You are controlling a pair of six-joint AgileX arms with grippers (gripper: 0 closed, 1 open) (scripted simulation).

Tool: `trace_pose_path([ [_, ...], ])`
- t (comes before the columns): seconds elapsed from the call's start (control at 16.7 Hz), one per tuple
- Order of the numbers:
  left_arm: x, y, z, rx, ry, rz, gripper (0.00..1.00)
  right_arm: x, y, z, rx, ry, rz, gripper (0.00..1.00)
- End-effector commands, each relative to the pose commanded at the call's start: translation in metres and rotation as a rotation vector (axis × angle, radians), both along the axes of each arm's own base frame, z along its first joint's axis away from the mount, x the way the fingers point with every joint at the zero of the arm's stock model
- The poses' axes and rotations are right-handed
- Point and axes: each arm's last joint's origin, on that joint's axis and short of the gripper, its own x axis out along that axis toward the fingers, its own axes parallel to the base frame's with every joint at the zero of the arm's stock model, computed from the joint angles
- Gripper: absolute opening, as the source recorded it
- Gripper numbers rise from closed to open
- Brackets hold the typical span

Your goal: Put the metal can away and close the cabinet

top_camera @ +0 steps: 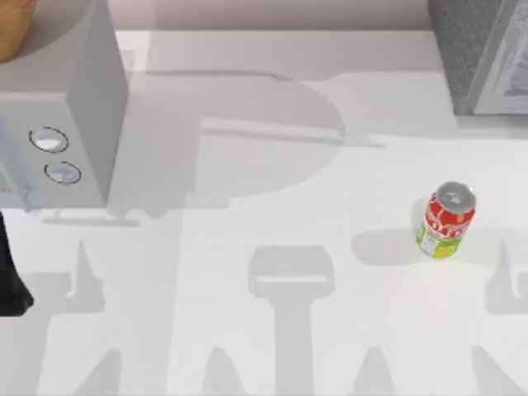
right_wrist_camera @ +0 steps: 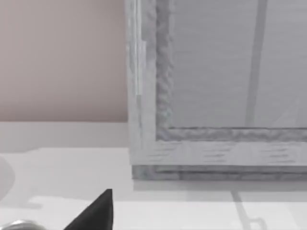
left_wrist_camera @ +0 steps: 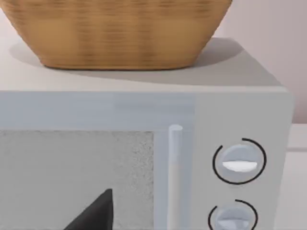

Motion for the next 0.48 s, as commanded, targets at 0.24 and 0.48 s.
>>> trace_pose_path([
  [0.24, 0.000, 0.000, 0.000, 0.000, 0.000, 0.000, 1.00, 0.002, 0.001, 0.001, 0.002, 0.004, 0.000, 1.00],
  [0.48, 0.000, 0.000, 0.000, 0.000, 0.000, 0.000, 1.00, 0.012, 0.006, 0.004, 0.013, 0.026, -0.001, 1.00],
])
